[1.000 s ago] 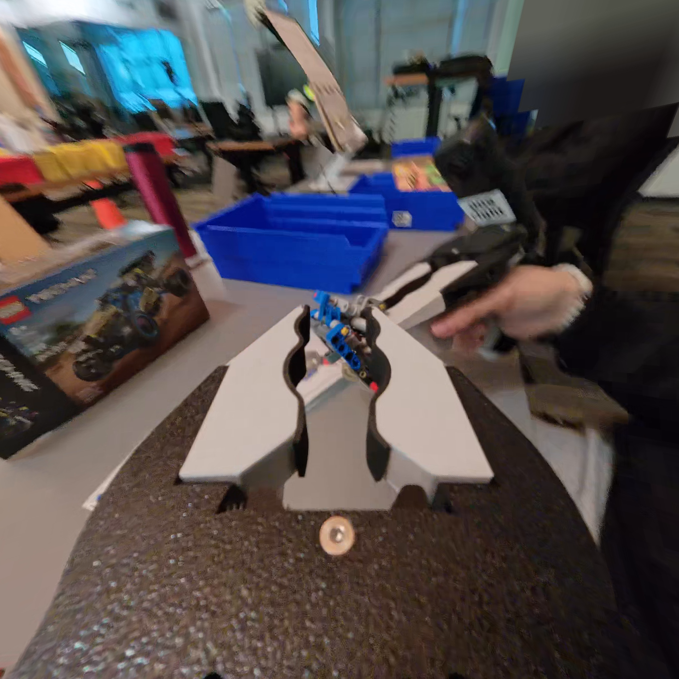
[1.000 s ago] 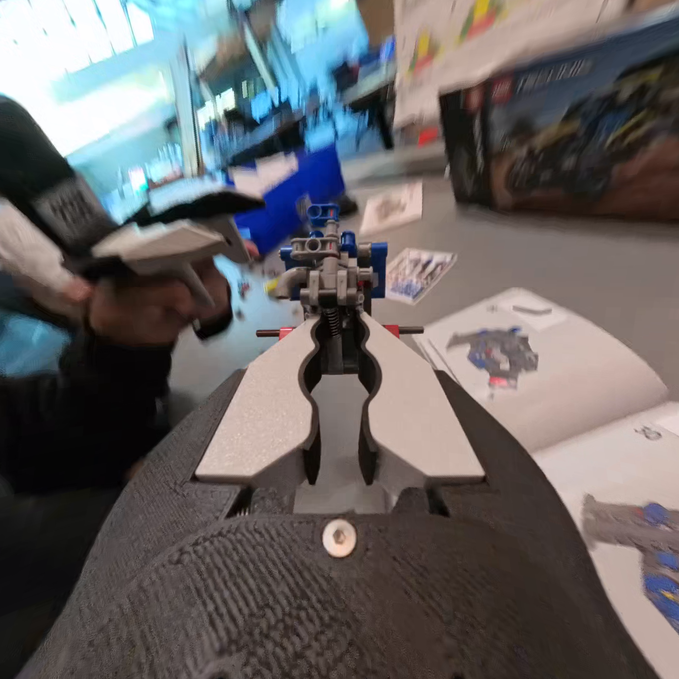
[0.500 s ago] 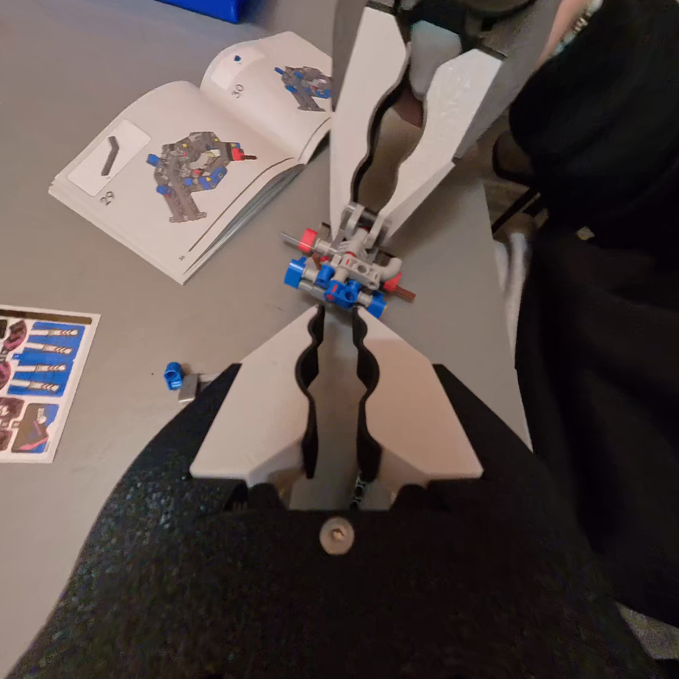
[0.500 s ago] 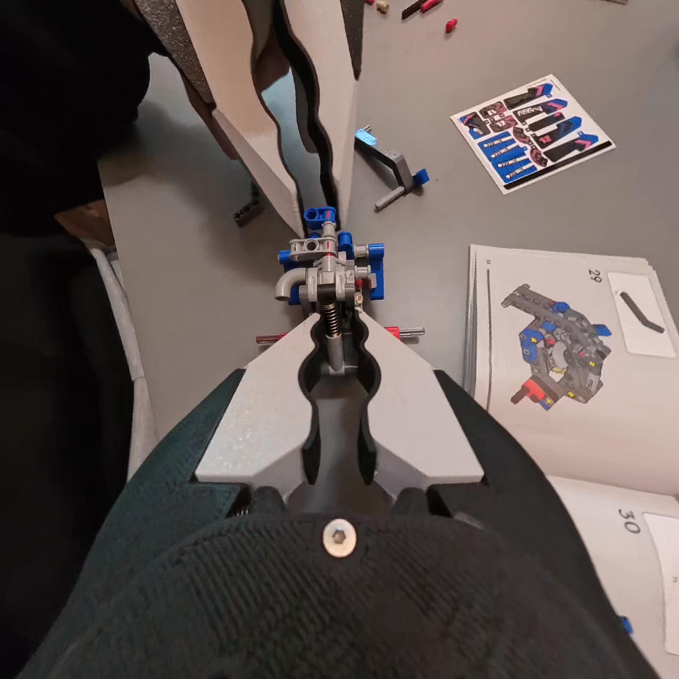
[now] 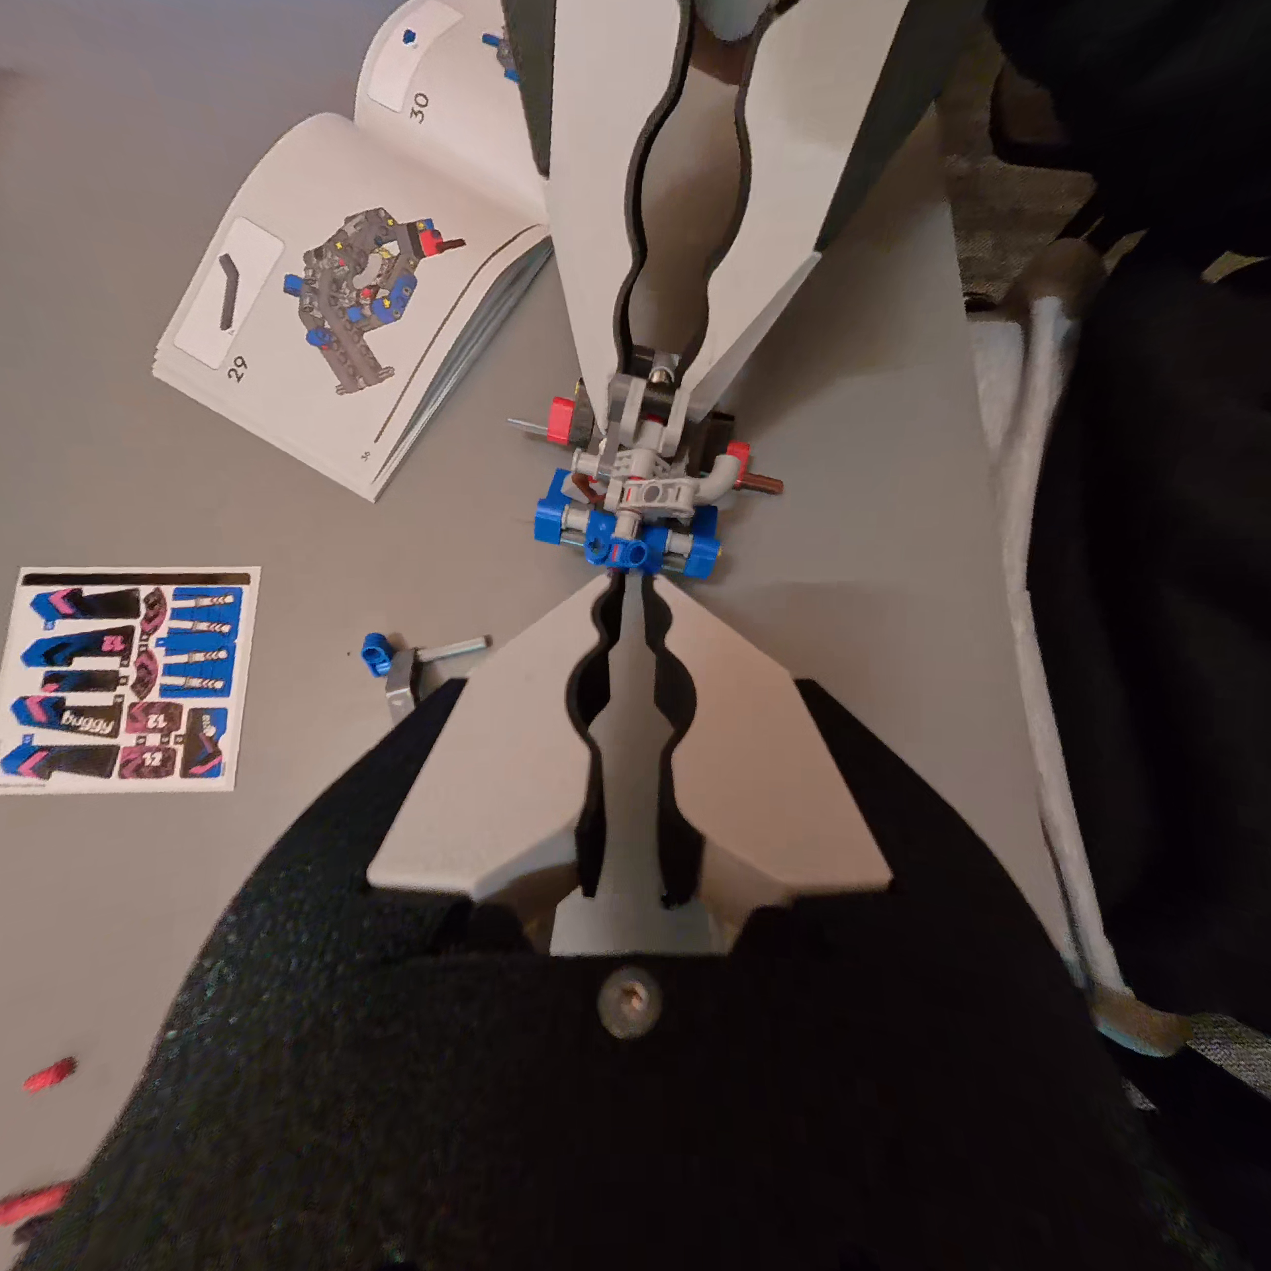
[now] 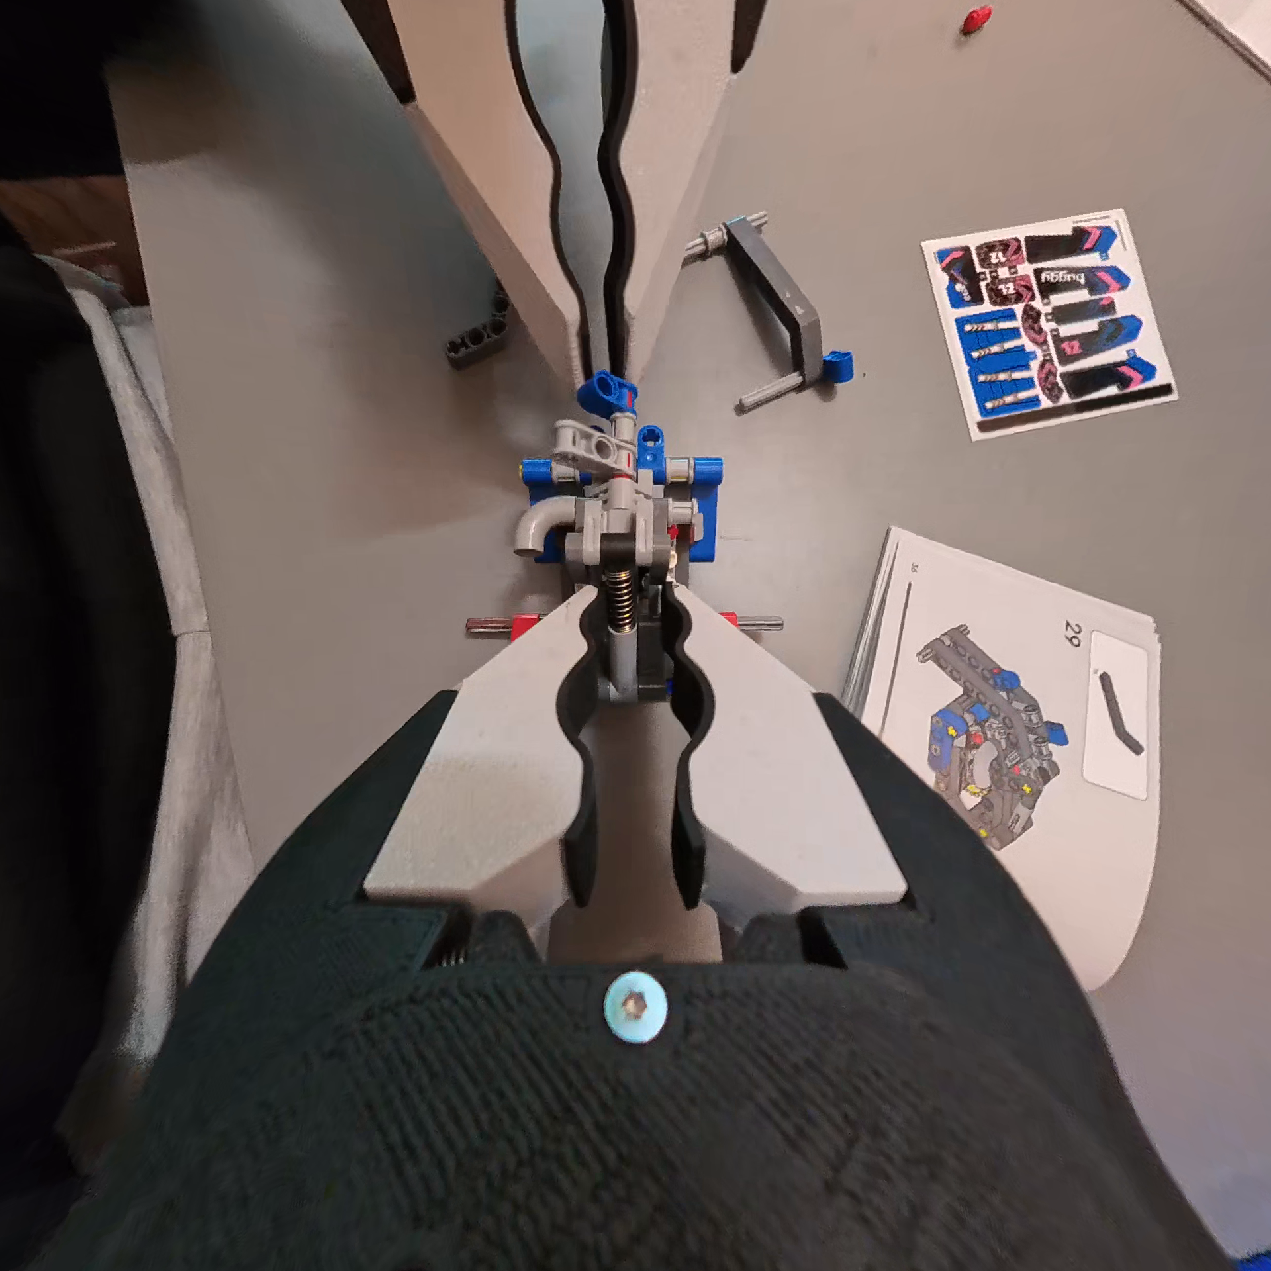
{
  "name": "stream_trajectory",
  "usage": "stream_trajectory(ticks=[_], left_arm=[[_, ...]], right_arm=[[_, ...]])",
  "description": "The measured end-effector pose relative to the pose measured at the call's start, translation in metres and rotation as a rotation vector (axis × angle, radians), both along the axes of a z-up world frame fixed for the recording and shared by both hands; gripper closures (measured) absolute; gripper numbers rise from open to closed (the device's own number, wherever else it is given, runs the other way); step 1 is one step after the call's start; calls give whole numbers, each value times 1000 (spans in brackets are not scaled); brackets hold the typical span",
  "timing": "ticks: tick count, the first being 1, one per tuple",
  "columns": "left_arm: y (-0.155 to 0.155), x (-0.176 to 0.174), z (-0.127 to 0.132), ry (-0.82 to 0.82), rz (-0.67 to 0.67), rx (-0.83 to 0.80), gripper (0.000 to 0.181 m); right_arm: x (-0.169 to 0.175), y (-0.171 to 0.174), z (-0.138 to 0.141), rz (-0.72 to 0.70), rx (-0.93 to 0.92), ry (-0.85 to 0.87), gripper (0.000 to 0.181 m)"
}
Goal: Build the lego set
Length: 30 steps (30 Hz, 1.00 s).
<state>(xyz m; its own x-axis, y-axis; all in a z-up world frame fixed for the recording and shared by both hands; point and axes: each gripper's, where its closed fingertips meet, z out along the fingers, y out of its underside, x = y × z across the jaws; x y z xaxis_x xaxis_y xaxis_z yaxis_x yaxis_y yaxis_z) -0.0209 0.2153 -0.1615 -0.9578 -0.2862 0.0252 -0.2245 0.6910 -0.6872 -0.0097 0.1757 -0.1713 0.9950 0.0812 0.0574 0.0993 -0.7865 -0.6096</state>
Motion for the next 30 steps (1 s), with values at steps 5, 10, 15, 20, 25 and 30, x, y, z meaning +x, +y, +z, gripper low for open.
stream_trajectory(ticks=[5, 10, 15, 20, 25, 30], left_arm=[[3, 0, 4, 31, 21, -22, 181], [-2, 8, 9, 9, 20, -126, 178], [18, 17, 0, -112, 11, -5, 171], [8, 4, -19, -298, -231, 84, 157], [-6, 15, -21, -569, -311, 129, 161], [-12, 26, -14, -658, -275, 68, 165]], right_arm=[[0, 3, -1, 35, -23, -68, 168], [-11, 7, -5, 106, -23, -51, 175], [-5, 7, -5, 63, -9, -51, 176], [-5, 5, -5, 80, -5, -43, 176], [3, 1, -5, 64, 19, 5, 176], [10, -2, -4, 17, 97, 95, 176]])
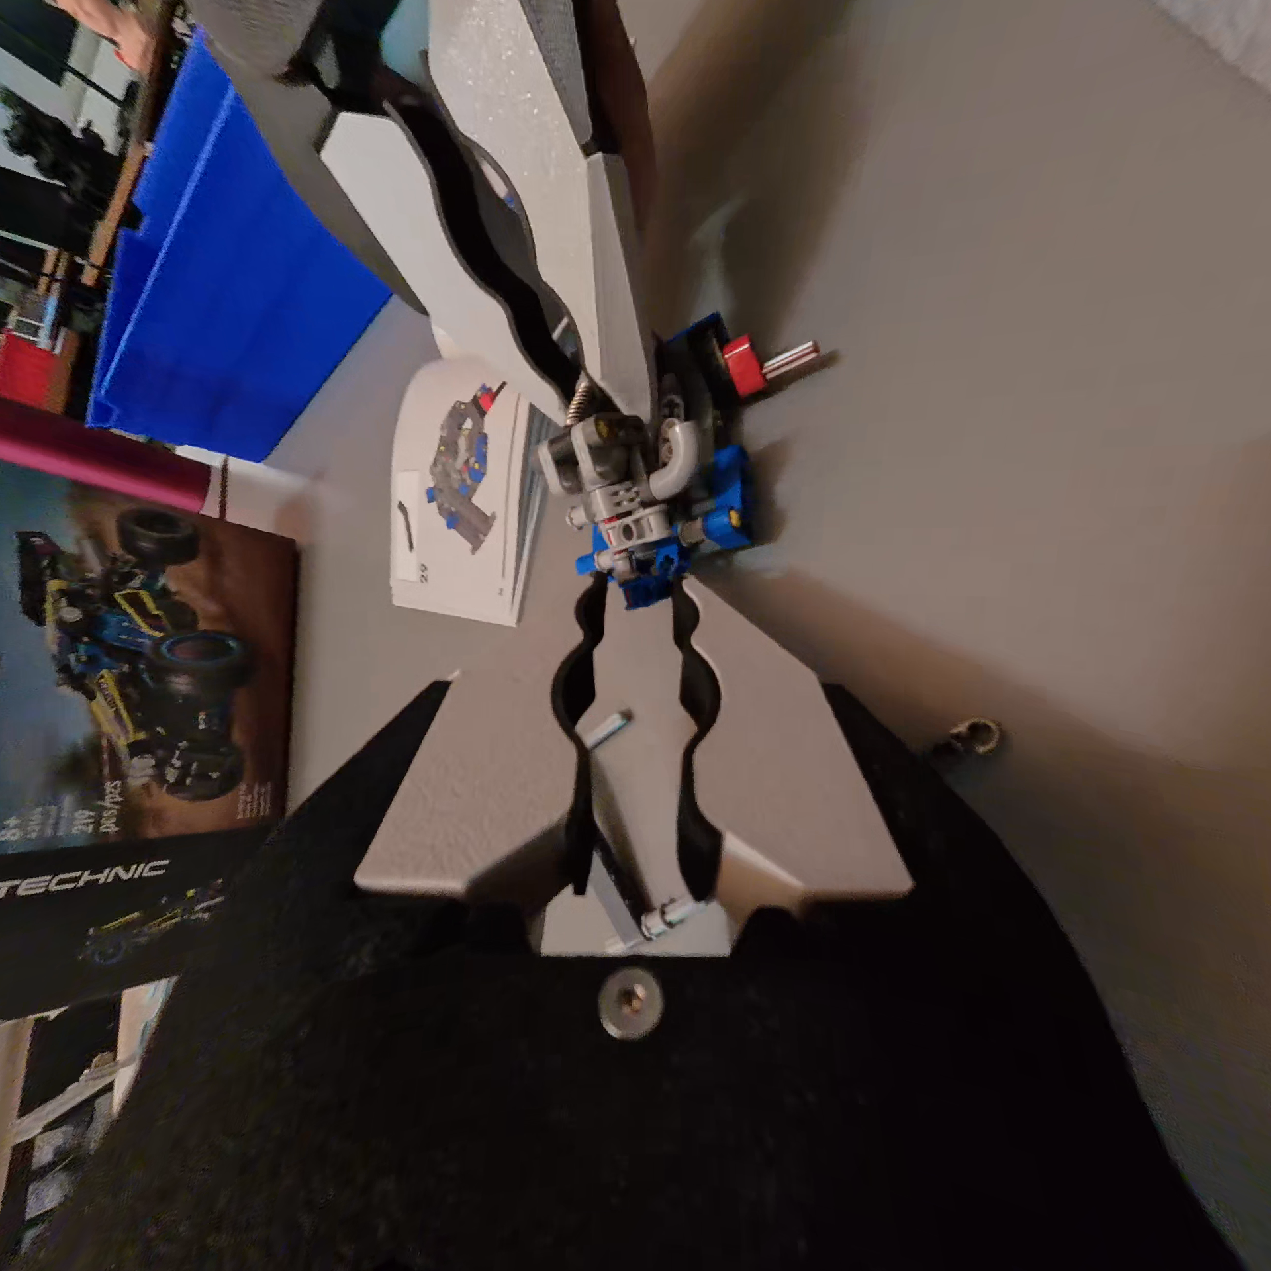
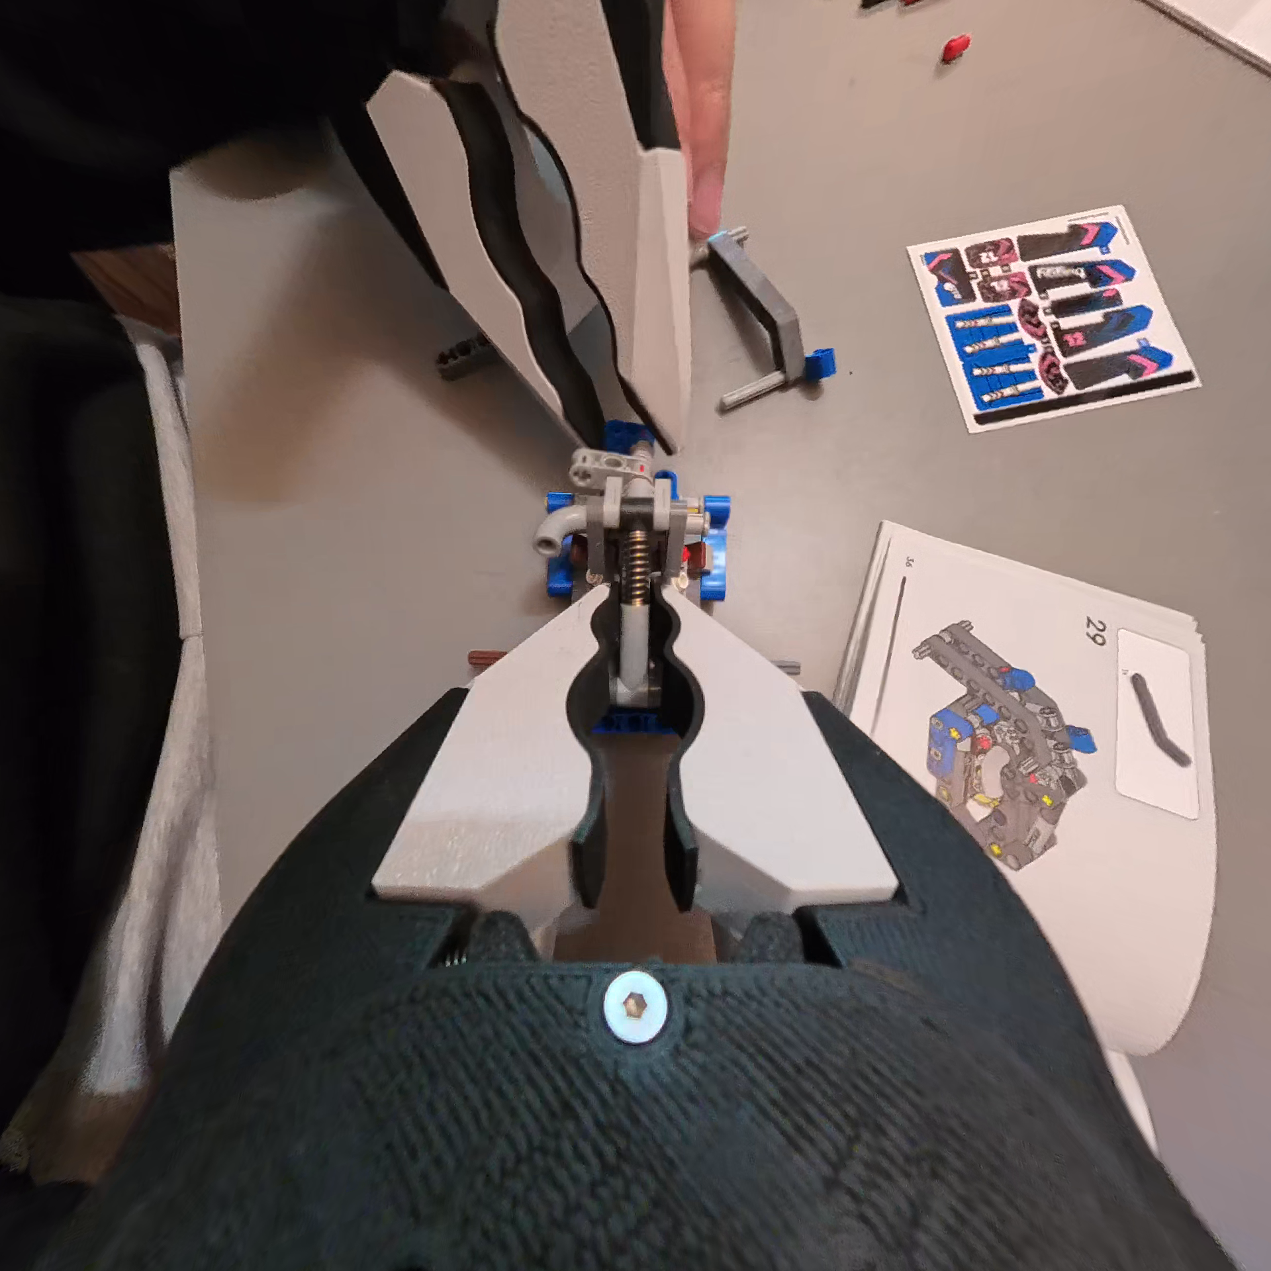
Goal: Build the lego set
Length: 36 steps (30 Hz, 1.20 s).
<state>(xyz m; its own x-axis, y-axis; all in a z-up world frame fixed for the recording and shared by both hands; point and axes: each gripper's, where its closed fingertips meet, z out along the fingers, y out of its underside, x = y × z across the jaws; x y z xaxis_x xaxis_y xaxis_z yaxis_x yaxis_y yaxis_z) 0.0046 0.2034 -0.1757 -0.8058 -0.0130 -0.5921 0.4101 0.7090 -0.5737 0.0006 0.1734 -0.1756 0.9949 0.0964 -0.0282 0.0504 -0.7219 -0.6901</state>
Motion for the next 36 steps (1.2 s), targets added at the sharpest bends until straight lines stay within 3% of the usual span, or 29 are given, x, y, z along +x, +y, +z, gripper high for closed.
stream_trajectory(ticks=[3, 6, 14, 27, 36], left_arm=[[-2, -3, 1, 61, 0, -51, 170], [-3, -10, 3, 216, 4, -119, 173], [-1, -19, 6, 391, -4, -186, 175], [-7, -25, 4, 462, -4, -200, 175], [-5, -21, 5, 400, 5, -168, 177]], right_arm=[[3, -3, 1, -12, 28, 36, 175], [-1, -4, 0, 30, 37, -7, 175], [-10, -5, 0, 148, 14, -46, 175], [-14, 0, 0, 181, 54, -27, 175], [-14, 2, 1, 160, 68, -53, 174]])
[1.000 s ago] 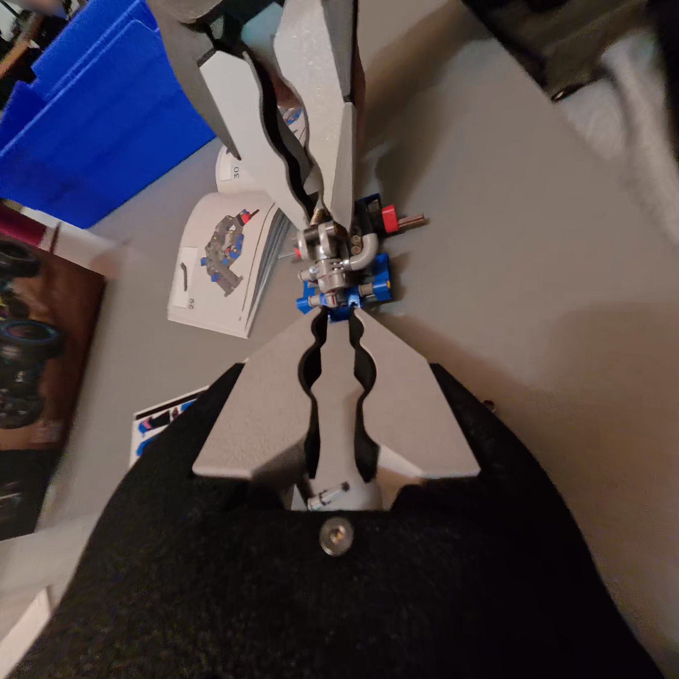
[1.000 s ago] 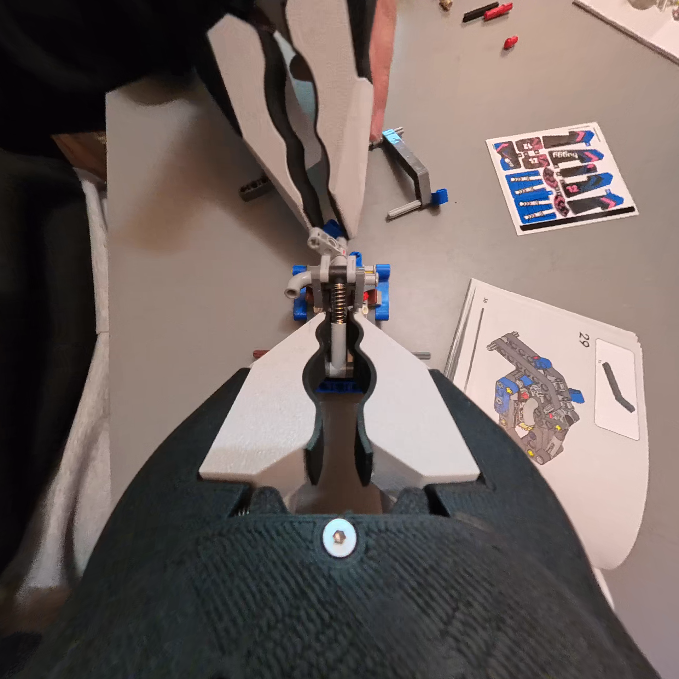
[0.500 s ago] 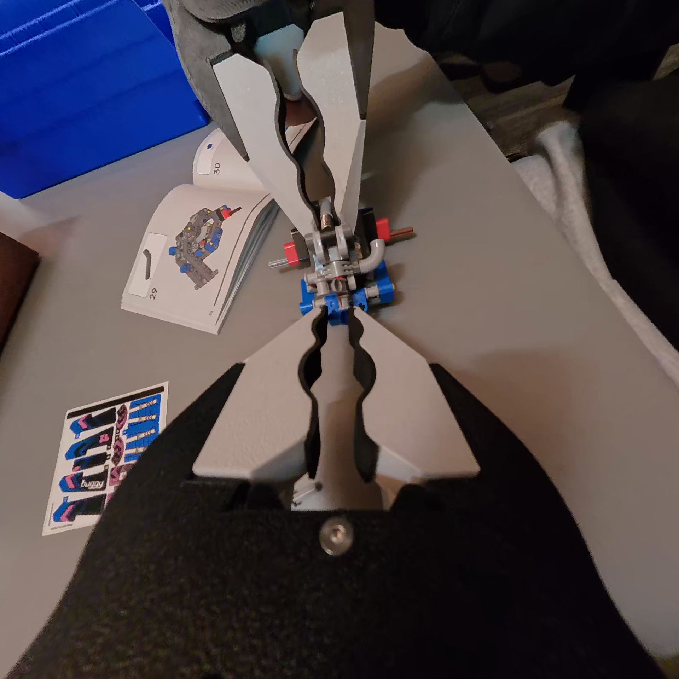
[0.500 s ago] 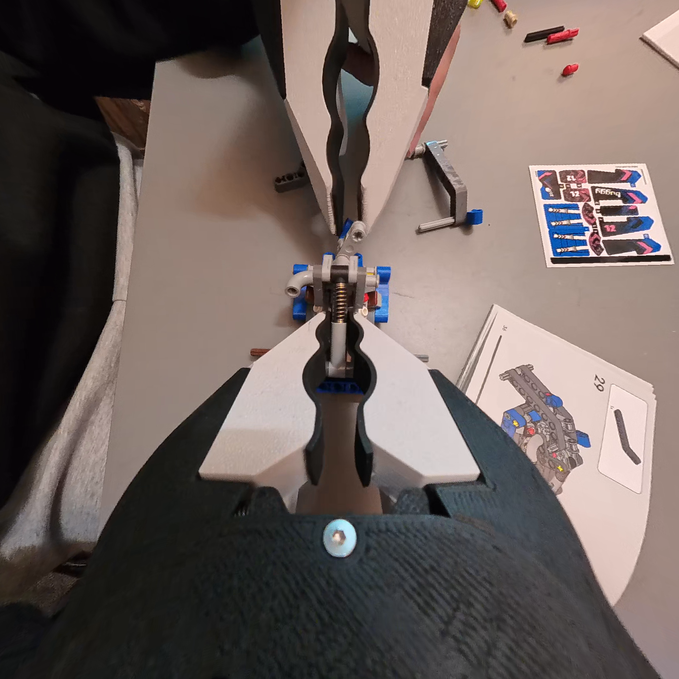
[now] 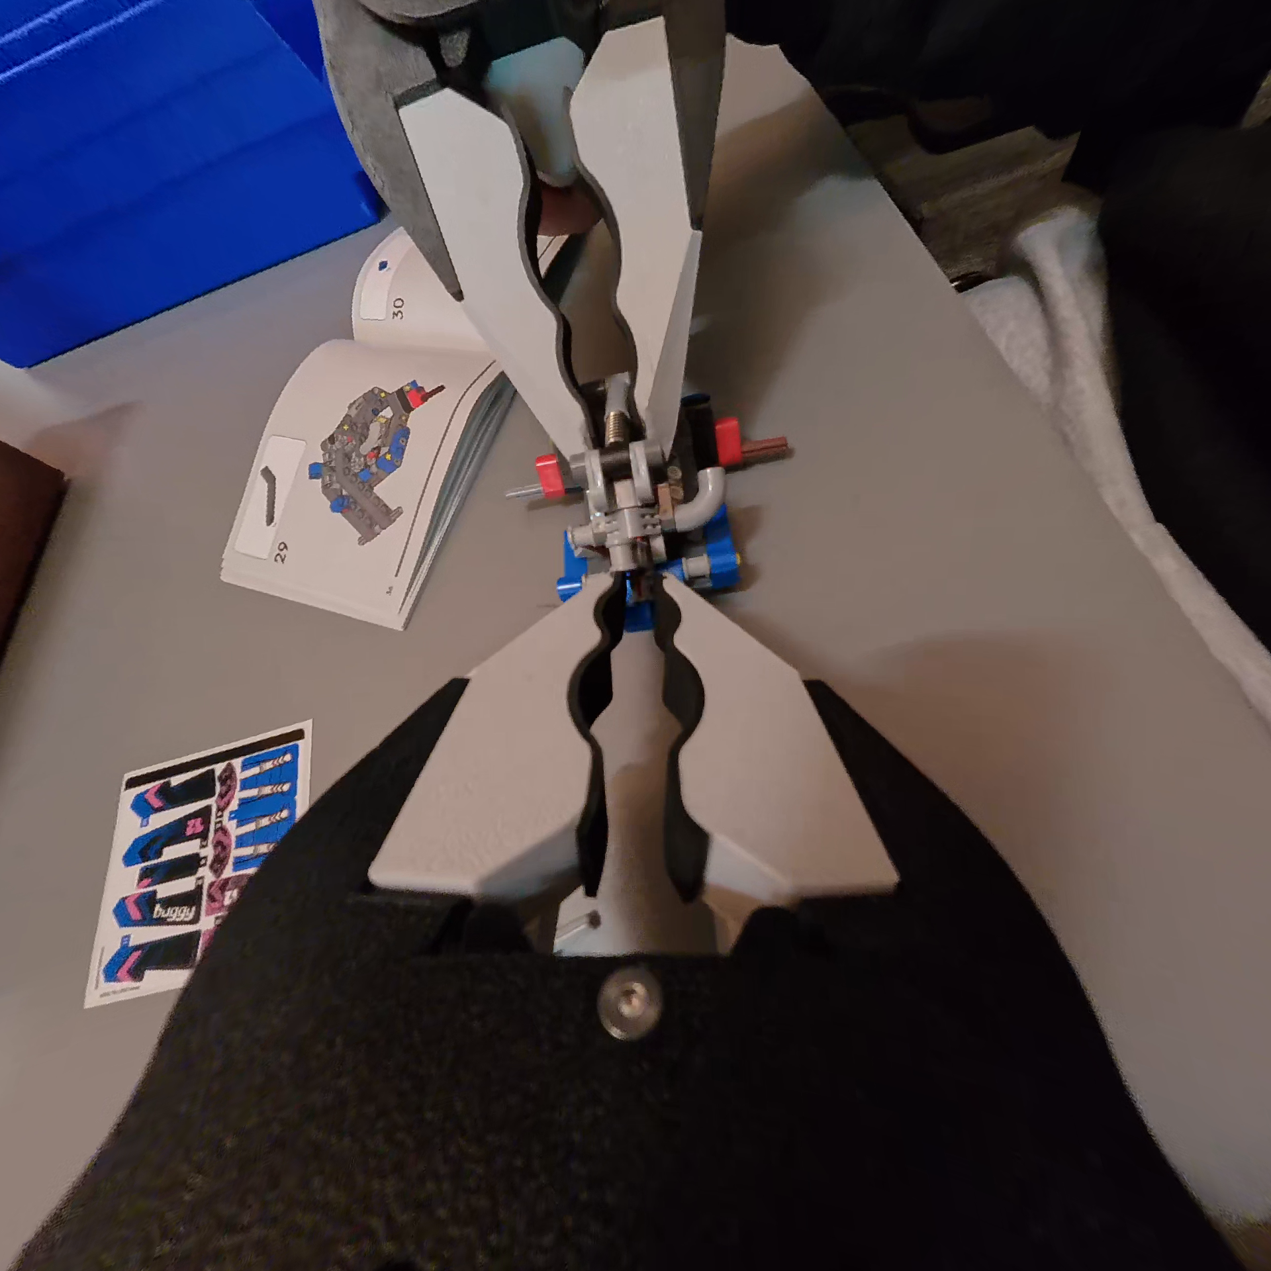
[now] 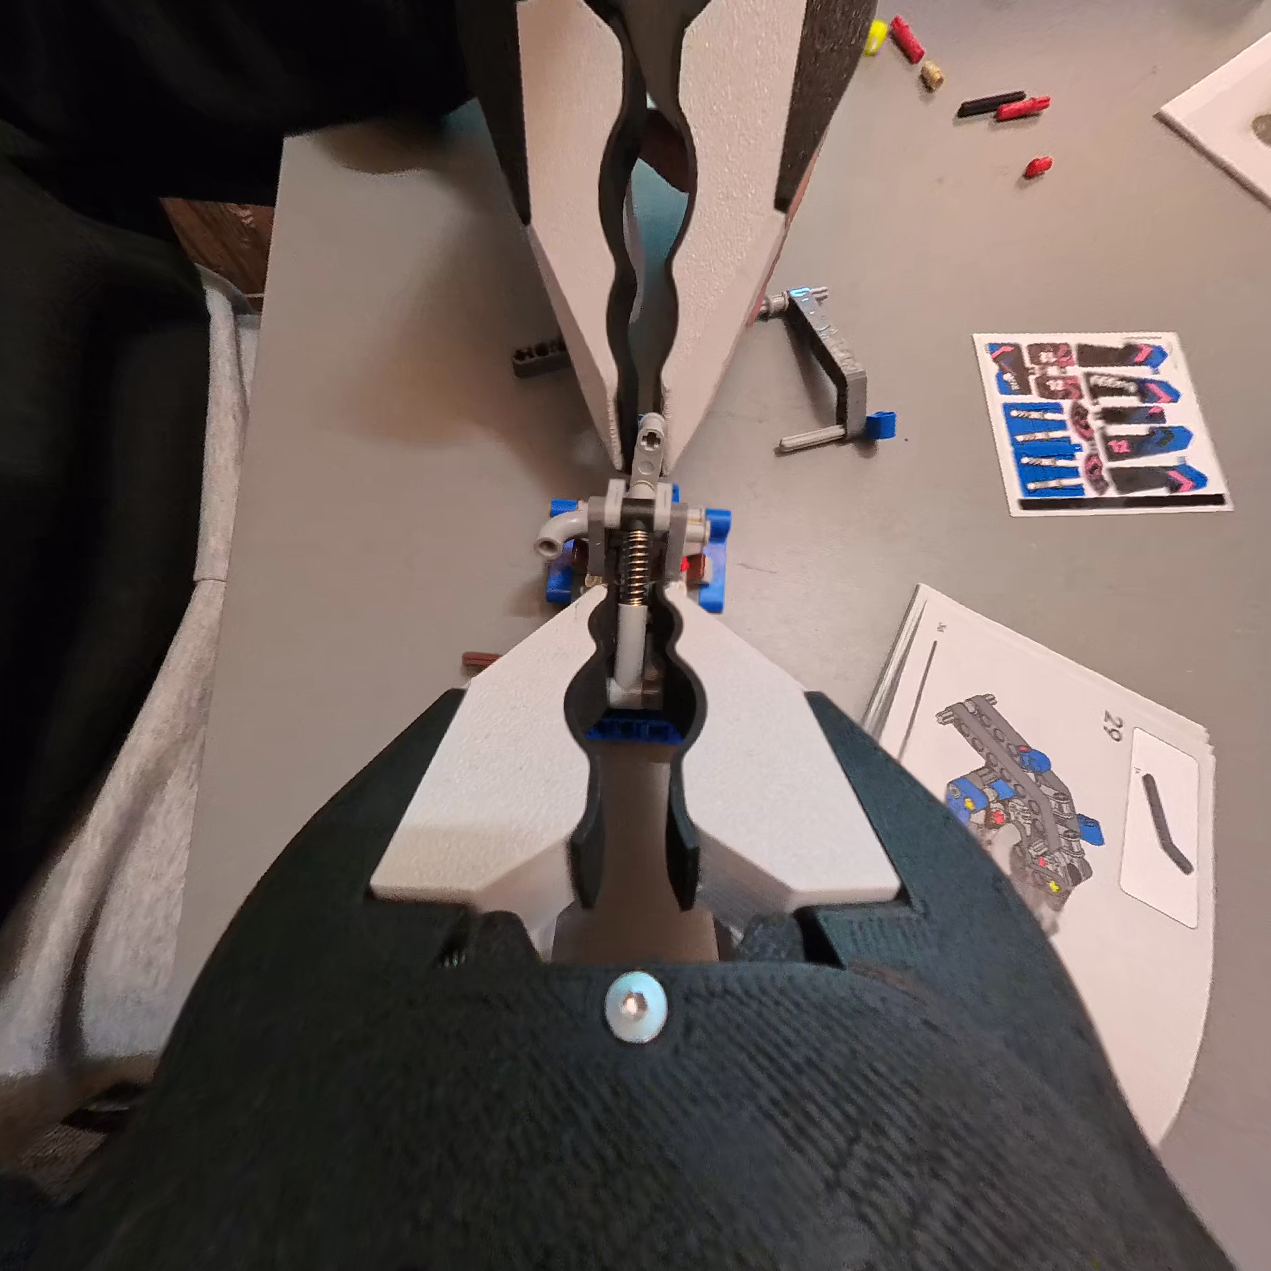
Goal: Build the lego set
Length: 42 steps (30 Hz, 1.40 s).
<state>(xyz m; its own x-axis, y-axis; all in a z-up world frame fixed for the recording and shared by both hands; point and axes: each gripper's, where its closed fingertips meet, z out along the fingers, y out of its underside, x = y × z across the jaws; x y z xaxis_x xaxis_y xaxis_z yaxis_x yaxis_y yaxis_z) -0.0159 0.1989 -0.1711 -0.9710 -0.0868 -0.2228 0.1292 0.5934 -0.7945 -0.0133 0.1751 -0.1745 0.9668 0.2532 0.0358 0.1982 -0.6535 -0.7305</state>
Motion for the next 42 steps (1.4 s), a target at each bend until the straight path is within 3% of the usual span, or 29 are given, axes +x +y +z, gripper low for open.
stream_trajectory(ticks=[11, 31, 36, 42], left_arm=[[-3, 0, 1, -16, -3, 30, 178], [-3, 11, 2, -114, 47, 54, 178], [-3, 7, 1, -72, 35, 34, 172], [-3, 8, -1, -79, 39, 43, 169]], right_arm=[[3, 0, -2, 3, -36, -115, 176], [12, 0, -2, -24, 5, -118, 176], [12, 1, -1, -10, 40, -136, 176], [15, -4, 6, -24, 46, -155, 162]])
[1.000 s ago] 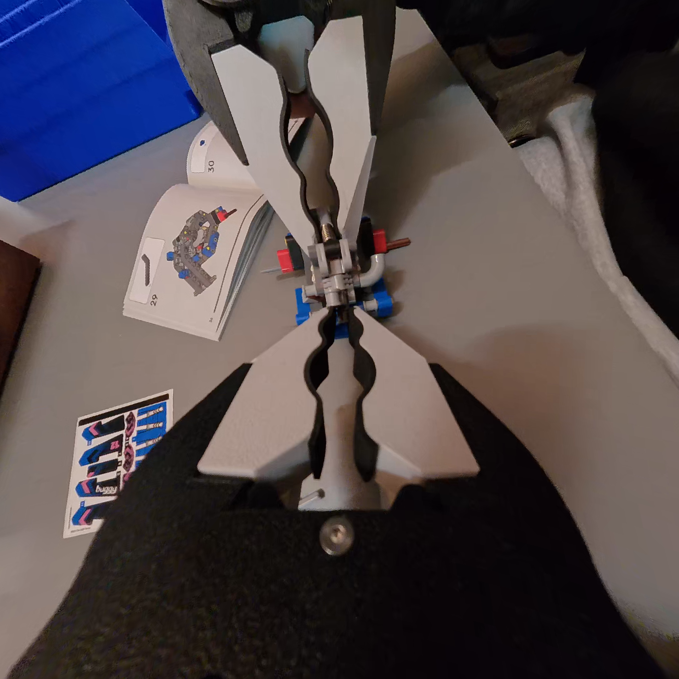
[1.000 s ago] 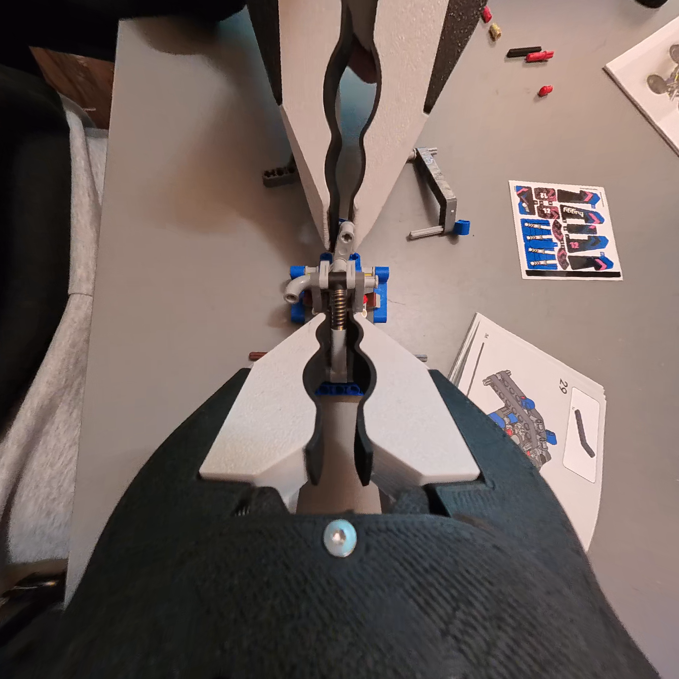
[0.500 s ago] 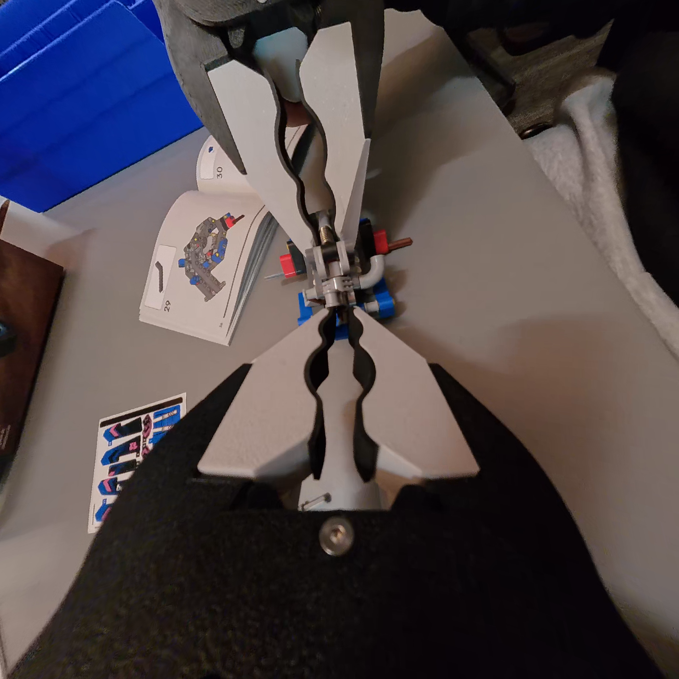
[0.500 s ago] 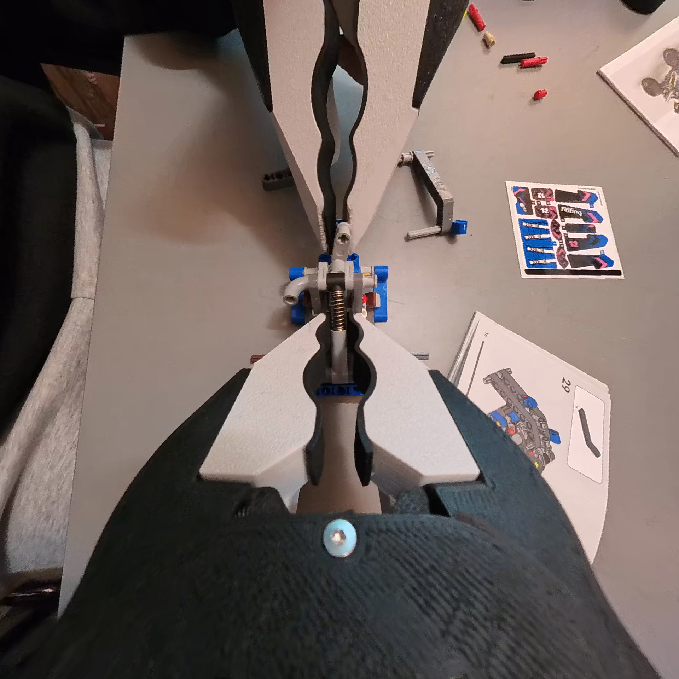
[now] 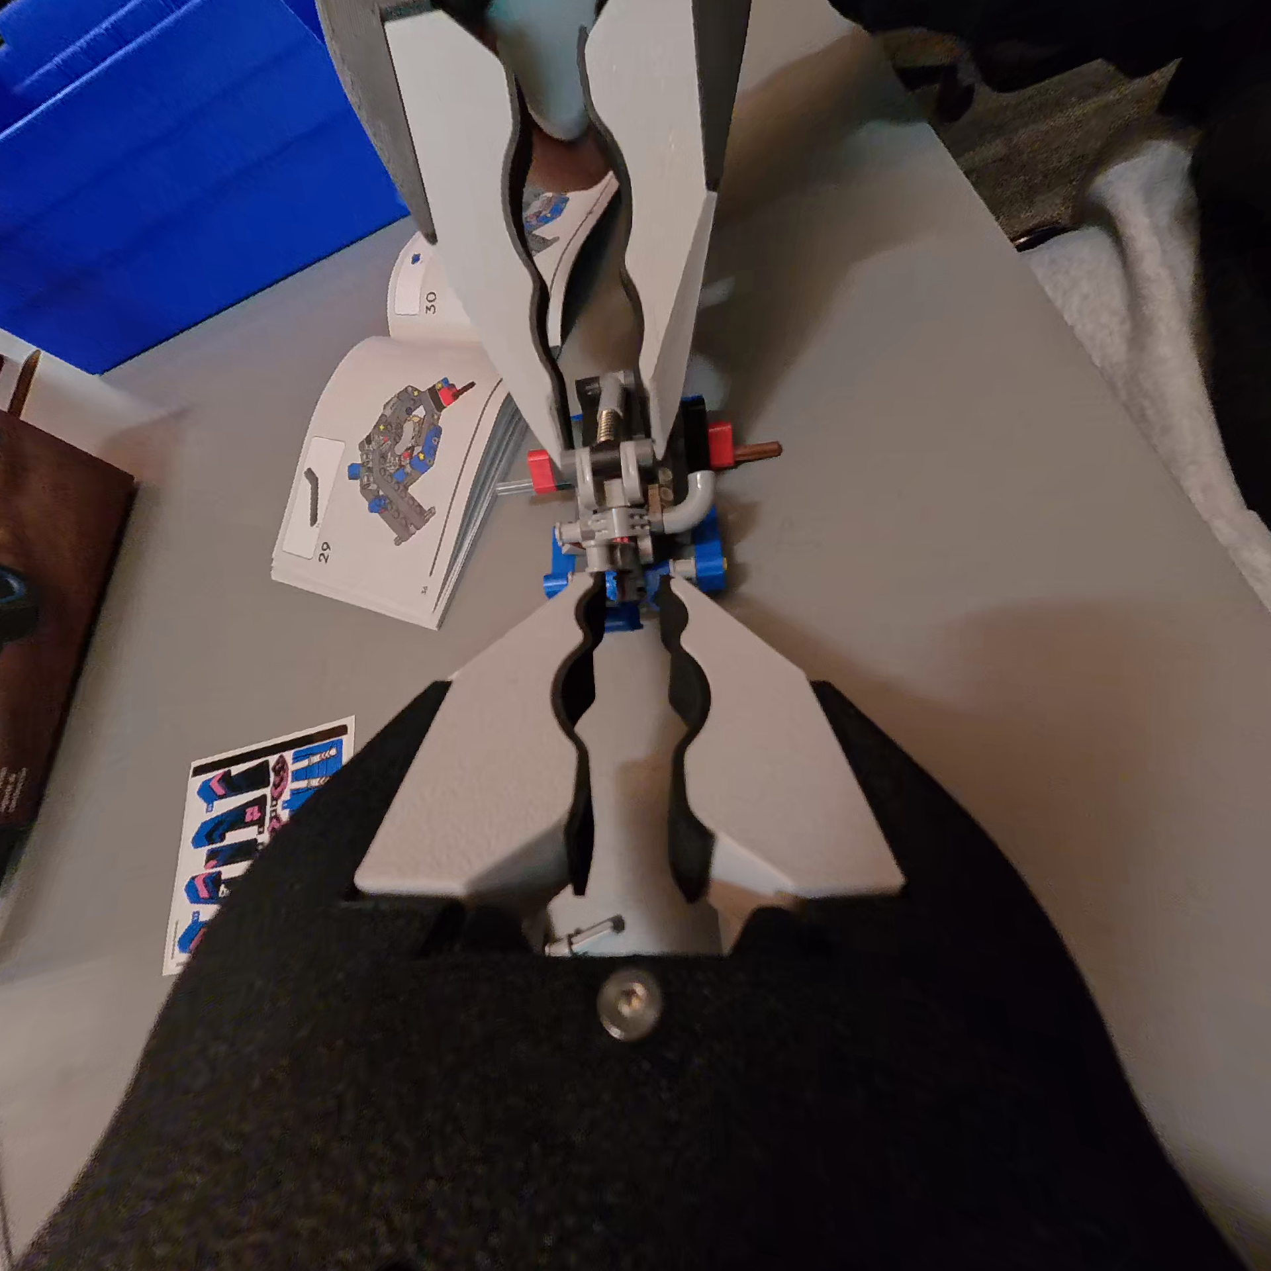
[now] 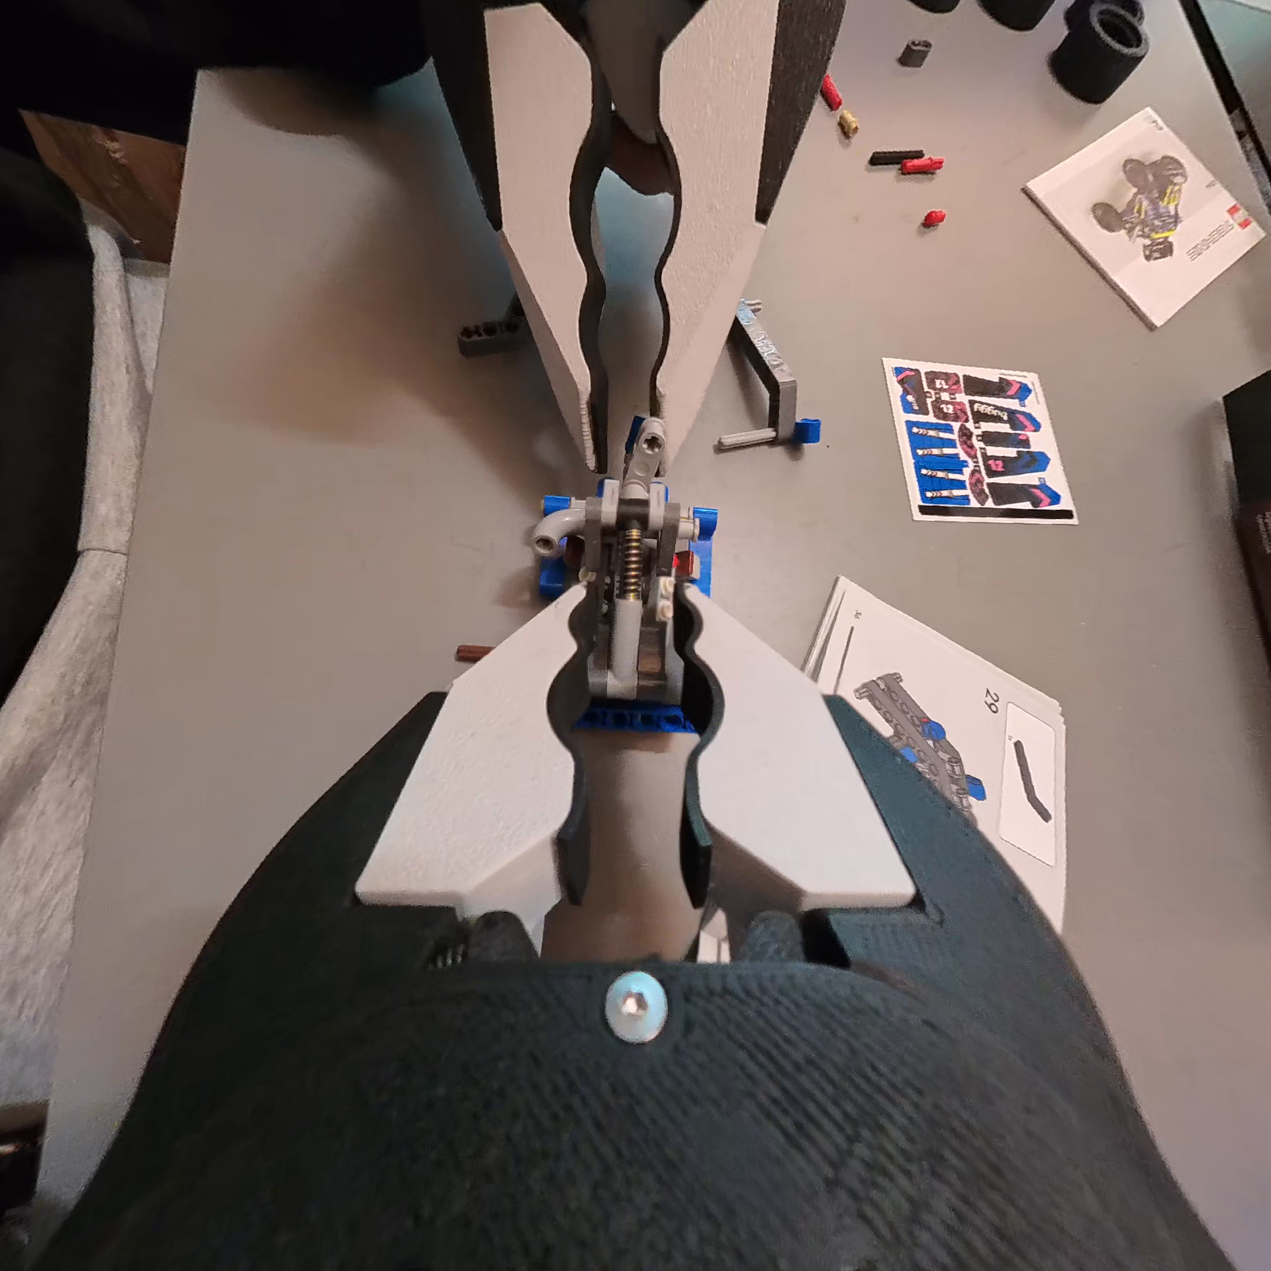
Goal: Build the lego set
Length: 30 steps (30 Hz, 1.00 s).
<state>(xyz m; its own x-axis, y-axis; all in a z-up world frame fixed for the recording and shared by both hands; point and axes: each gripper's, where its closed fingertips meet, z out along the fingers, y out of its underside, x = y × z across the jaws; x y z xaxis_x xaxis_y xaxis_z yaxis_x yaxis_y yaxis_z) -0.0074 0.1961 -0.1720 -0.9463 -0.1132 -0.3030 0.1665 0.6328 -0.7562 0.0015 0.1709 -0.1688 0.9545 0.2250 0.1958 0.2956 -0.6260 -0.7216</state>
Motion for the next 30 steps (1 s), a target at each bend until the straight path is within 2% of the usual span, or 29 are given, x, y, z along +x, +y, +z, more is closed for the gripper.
stream_trajectory(ticks=[3, 10, 17, 21, 24, 27, 30], left_arm=[[1, 1, 0, -18, 2, 8, 168], [5, 0, 1, 7, 5, -2, 163], [18, -8, 23, 74, 0, -78, 149], [57, -2, 24, 60, 92, 8, 150], [88, 11, 21, 59, 215, 57, 153], [97, 25, 15, 86, 316, 64, 156], [96, 33, -6, 124, 382, 156, 155]], right_arm=[[2, -4, 5, -17, 1, -20, 155], [2, -7, 18, -84, 61, -48, 154], [-7, -13, 31, -176, 94, -100, 154], [-17, -18, 36, -211, 114, -124, 154], [-22, -26, 34, -235, 113, -143, 155], [-23, -33, 37, -266, 142, -141, 156], [-25, -37, 36, -283, 160, -122, 156]])
